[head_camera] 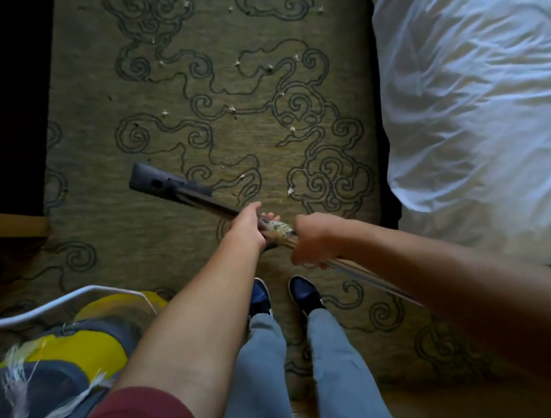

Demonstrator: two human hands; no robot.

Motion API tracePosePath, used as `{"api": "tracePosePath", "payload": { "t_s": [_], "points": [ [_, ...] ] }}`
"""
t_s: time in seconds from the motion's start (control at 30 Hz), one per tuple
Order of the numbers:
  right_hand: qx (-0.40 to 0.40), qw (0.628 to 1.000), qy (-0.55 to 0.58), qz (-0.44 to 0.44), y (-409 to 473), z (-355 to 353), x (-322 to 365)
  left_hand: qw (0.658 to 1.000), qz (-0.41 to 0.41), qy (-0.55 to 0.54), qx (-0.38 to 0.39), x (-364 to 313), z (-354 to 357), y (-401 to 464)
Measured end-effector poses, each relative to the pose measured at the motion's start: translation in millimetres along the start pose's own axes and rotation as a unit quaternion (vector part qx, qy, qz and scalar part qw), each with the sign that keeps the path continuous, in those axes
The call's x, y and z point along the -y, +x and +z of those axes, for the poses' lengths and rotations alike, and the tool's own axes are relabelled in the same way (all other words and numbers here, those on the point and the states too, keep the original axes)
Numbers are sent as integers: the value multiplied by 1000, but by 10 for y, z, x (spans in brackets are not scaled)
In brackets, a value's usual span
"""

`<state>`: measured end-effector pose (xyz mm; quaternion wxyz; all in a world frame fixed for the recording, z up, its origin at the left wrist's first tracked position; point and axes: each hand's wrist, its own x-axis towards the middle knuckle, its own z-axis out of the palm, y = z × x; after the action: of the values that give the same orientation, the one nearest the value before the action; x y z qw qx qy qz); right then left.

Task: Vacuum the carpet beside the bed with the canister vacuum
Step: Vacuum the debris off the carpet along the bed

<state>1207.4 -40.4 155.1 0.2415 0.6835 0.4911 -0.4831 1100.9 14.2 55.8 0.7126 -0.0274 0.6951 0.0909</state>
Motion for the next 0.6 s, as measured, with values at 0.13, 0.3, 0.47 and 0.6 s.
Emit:
{"api": "tracePosePath", "payload": {
  "t_s": [0.13, 0.3, 0.47, 0.6],
  "points": [
    [-98, 986, -133, 13, -200, 148, -152, 997, -22, 76, 18, 151, 183, 18],
    [-59, 991, -103, 53, -359, 274, -197, 993, -2, 120, 17, 414, 260, 61],
    [11, 995, 16, 101, -474, 276, -352, 994, -4, 105, 28, 609, 340, 26],
    [47, 983, 134, 121, -587, 301, -591, 993, -30, 102, 50, 736, 456, -43]
  ]
}}
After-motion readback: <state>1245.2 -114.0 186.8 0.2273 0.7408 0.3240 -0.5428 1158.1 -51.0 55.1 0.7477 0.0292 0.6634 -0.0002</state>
